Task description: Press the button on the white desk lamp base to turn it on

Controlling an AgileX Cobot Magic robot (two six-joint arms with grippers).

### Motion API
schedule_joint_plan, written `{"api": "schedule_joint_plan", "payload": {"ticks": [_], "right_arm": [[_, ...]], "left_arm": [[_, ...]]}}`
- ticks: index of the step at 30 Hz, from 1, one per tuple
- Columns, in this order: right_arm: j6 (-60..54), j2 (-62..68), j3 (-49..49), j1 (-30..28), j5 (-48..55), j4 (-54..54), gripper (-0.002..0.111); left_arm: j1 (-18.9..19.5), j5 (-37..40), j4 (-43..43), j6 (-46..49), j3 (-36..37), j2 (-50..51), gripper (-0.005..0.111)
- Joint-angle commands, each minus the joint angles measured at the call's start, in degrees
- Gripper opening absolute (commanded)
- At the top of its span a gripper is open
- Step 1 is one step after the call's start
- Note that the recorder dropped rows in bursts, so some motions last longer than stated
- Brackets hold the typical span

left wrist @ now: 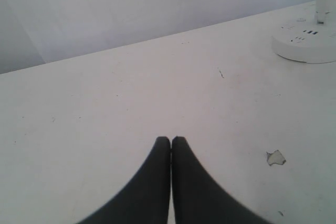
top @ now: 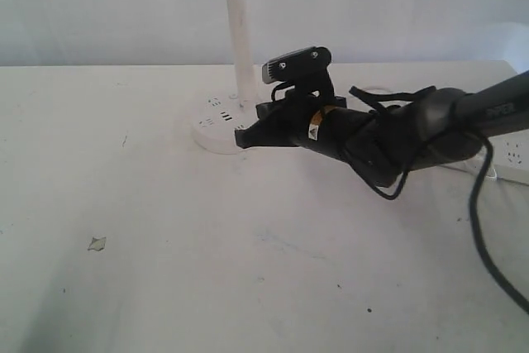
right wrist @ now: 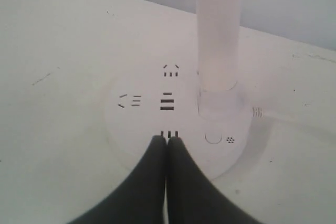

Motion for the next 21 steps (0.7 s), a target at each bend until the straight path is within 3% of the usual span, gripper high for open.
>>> {"api": "schedule_joint_plan", "payload": {"ticks": [1, 5, 21], "right_arm": [[-2.68, 3.03, -2.89, 0.12, 1.53, -2.65, 0.000], [-4.33, 3.78, -4.04, 0.12, 1.42, -9.69, 0.000], [-6.73, 12.73, -14.58, -0.68, 5.98, -11.01, 0.000]], "left_arm": [[0.13, -0.24, -0.34, -0.15, 0.19, -0.22, 0.000], [0.13, -0.24, -0.34, -0.15, 0.19, -0.22, 0.000], [0.13, -0.24, -0.34, -0.15, 0.19, -0.22, 0.000]]}}
